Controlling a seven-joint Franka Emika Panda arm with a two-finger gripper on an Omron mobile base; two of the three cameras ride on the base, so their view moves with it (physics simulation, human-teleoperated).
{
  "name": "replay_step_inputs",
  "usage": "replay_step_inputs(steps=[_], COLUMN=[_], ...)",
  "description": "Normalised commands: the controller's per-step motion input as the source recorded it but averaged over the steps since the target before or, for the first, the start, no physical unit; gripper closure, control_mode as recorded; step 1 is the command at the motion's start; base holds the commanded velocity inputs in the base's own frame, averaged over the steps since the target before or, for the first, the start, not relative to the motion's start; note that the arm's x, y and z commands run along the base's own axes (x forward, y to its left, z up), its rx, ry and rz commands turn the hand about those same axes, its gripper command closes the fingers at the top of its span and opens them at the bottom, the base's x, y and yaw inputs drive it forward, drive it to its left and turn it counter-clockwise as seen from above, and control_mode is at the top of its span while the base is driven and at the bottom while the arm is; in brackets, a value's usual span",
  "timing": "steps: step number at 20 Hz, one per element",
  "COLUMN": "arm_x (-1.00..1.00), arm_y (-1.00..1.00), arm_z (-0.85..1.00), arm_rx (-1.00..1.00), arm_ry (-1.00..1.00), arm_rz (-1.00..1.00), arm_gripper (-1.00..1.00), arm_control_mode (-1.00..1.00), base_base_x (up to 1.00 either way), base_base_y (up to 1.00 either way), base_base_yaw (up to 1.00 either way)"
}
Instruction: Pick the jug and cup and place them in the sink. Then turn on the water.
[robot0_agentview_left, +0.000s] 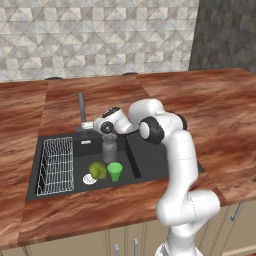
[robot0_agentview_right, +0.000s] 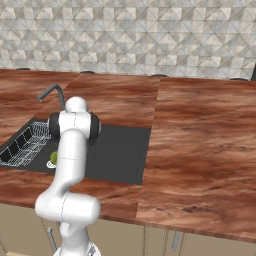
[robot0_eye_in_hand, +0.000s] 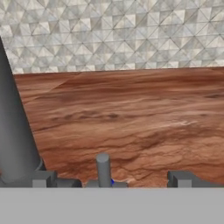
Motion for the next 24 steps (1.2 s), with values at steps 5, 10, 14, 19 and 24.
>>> replay_step_inputs(steps=[5,10,14,19,24], arm_x=[0.07,0.14,0.00,0.00,0.00], arm_y=[0.00,-0.02,-0.12,-0.11,-0.01], arm_z=[0.00,0.00,0.00,0.00,0.00], arm_rx=[0.00,0.00,0.02,0.02,0.00], arm_ry=[0.00,0.00,0.00,0.00,0.00], arm_rz=[0.00,0.00,0.00,0.00,0.00], arm_gripper=[-1.00,-1.00,-1.00,-1.00,-1.00], arm_control_mode=[-1.00,-1.00,-1.00,-1.00,-1.00], base_base_x=[0.00,0.00,0.00,0.00,0.00], base_base_y=[0.00,0.00,0.00,0.00,0.00], base_base_yaw=[0.00,0.00,0.00,0.00,0.00])
